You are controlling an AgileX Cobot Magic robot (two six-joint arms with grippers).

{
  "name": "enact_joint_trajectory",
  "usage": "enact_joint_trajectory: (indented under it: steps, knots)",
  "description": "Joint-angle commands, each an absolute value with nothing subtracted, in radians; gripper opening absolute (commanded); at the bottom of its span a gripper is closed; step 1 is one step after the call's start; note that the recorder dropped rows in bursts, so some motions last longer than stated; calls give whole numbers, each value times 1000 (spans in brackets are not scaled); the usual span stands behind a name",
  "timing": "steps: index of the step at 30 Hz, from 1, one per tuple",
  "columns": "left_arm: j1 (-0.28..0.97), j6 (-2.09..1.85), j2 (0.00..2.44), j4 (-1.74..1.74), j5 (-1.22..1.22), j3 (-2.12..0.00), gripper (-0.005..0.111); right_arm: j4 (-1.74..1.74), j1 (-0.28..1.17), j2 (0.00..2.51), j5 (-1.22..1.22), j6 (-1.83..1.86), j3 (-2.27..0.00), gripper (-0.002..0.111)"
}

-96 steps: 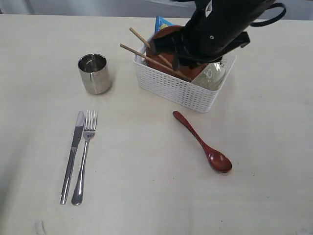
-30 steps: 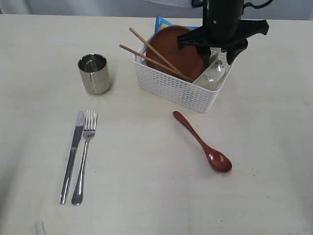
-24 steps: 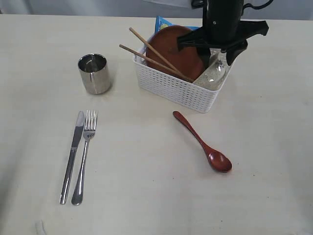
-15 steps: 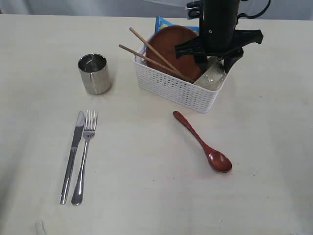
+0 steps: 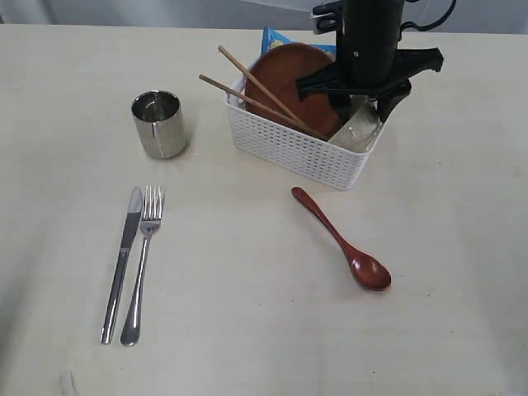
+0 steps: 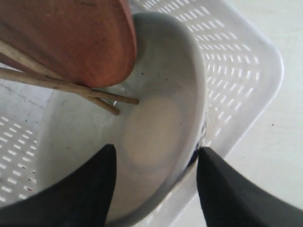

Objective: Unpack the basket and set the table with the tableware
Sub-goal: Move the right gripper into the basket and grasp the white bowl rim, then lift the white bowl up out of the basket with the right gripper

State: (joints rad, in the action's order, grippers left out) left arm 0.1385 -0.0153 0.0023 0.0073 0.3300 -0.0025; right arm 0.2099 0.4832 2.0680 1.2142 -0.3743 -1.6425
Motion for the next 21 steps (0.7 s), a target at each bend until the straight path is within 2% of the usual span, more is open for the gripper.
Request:
enact_joint_trajectory:
  steps: [1,21]
  knots:
    - [146,-11,0,6,321,0,0,224,480,2075,1221,-348,-1638,49]
    - [146,-11,0,6,321,0,0,415,480,2075,1221,-291,-1638,49]
